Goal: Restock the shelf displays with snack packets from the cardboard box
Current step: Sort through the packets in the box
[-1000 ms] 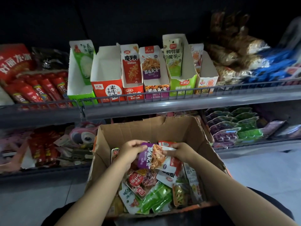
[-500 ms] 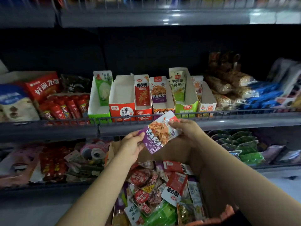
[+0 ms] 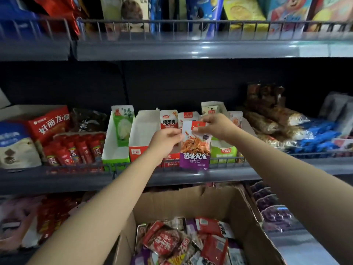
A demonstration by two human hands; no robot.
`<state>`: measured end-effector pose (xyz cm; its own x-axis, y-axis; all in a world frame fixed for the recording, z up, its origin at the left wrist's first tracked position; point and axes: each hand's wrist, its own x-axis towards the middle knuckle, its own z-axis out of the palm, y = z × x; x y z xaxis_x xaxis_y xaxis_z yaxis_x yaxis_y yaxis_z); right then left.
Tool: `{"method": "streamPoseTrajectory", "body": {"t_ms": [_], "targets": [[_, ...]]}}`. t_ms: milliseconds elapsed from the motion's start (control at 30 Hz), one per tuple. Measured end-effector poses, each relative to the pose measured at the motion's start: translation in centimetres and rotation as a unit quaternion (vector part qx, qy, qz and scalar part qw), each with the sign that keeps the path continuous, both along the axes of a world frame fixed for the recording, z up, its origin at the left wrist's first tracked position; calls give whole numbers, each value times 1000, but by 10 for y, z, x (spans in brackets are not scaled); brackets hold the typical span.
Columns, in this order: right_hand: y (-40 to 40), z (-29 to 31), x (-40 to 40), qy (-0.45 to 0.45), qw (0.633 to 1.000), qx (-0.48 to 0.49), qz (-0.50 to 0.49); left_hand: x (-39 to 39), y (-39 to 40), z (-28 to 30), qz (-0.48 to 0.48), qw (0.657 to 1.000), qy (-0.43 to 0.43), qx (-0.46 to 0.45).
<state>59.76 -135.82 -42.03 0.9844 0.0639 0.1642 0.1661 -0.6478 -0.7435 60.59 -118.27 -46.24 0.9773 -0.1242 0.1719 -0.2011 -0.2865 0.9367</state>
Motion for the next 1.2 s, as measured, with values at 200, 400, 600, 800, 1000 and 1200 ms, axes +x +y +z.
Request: {"method": "streamPoseTrajectory", "body": {"t_ms": [200, 400, 600, 800, 1000, 1200], "targets": [[-17, 14, 42, -45, 998, -52, -10, 49, -22, 27, -21, 994, 77, -79], [-35, 14, 86, -78, 992, -26, -91, 90, -35, 35, 13, 988, 79, -131], [-32, 1, 115, -79, 983, -74, -146, 116, -43, 26, 62, 998, -2, -32], [-30, -11, 129, -107, 983, -100, -110, 142, -38, 15, 76, 992, -79, 63], [-34, -21, 144, -102, 975, -167, -110, 160, -39, 10, 62, 992, -66, 88], [-37, -34, 166, -74, 964, -242, -86, 171, -43, -4, 89, 983, -79, 141]]}}
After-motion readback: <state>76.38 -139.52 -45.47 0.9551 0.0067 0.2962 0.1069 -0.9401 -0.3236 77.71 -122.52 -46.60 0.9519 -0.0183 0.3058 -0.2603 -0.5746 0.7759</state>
